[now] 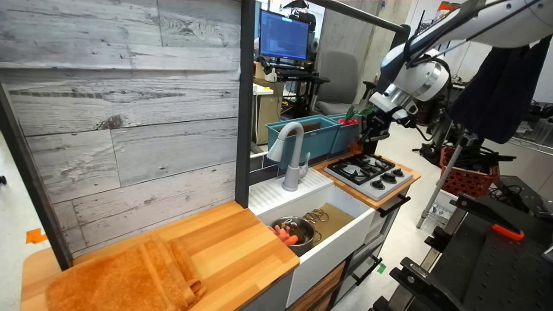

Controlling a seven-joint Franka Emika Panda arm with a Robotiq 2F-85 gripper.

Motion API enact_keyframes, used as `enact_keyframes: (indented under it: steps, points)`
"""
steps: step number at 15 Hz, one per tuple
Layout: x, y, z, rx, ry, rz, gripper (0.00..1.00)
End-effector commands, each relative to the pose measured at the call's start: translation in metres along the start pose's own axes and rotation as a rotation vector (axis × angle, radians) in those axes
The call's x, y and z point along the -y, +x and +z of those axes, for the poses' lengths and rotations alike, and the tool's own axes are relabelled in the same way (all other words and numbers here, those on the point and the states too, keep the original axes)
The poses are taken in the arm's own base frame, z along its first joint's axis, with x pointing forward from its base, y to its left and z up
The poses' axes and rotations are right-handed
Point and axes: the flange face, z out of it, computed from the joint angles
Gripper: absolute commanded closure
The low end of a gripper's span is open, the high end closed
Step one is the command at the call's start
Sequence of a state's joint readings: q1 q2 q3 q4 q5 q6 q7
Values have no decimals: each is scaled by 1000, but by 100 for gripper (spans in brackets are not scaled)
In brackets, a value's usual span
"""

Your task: Use the towel to wipe the left side of the countertop, place the two plush toys on the stove inside the silver pot

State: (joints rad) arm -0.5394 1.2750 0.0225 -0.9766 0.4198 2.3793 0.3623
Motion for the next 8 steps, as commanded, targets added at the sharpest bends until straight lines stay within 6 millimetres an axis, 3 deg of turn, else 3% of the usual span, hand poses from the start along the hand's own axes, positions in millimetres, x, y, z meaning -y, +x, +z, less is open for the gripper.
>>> enact_keyframes:
  steps: [1, 4, 8]
  points:
    - [14, -36, -44, 139, -13, -148, 99]
    - [22, -69, -73, 260, -56, -239, 99]
    - [31, -133, -102, 431, -96, -364, 99]
